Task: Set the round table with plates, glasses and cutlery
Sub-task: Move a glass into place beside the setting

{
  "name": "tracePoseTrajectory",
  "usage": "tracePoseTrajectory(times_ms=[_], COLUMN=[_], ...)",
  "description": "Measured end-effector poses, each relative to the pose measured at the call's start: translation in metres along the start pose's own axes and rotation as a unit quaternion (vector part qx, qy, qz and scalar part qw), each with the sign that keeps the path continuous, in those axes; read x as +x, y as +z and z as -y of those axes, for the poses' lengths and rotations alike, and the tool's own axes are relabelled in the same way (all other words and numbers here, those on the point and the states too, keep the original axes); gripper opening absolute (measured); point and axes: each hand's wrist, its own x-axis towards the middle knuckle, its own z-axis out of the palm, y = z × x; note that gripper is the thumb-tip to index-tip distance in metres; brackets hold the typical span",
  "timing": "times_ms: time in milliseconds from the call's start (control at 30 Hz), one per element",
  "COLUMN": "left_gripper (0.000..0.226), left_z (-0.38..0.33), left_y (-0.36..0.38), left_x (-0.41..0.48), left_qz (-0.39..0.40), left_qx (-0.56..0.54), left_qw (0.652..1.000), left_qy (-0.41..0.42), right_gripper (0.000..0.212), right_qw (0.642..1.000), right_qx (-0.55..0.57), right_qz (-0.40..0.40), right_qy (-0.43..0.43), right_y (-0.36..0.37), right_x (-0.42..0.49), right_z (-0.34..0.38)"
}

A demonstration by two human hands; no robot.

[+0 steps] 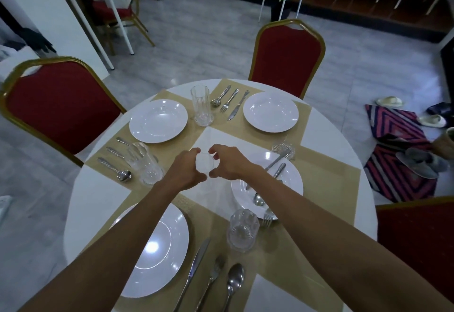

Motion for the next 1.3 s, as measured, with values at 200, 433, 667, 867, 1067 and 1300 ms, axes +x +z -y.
tracePoseTrajectory(times_ms=[200,433,667,867,1067,1300], left_gripper=[0.077,0.045,0.033,0.037,0.028,0.025], left_z=[-0.011,-0.041,-0.057,-0.044,-0.044,-0.05], left_y=[0.003,0.019,0.06,0.092,0.11,0.124], left_x=[0.002,0.004,-0.002,0.005,0.013,0.017], left_qz=[-0.019,-0.081,0.03,0.12,0.084,0.079], left_qx=[0.017,-0.001,-0.048,-0.007,0.007,0.001], left_qw=[0.999,0.991,0.994,0.992,0.996,0.997], left_qy=[0.04,0.109,0.093,0.025,-0.001,-0.003], right_gripper=[0.058,0.056,0.046,0.05,0.073,0.033], right_qw=[0.992,0.986,0.967,0.959,0.955,0.939], right_qx=[0.07,-0.078,-0.237,-0.278,-0.287,-0.338], right_qz=[-0.014,-0.002,0.033,-0.031,-0.072,-0.07], right_qy=[0.103,0.147,0.083,0.055,0.031,0.004], right_y=[0.005,0.022,0.027,0.027,0.023,0.019], right_x=[-0.019,-0.047,-0.052,-0.049,-0.042,-0.034], right_z=[-0.053,-0.128,-0.156,-0.168,-0.176,-0.181])
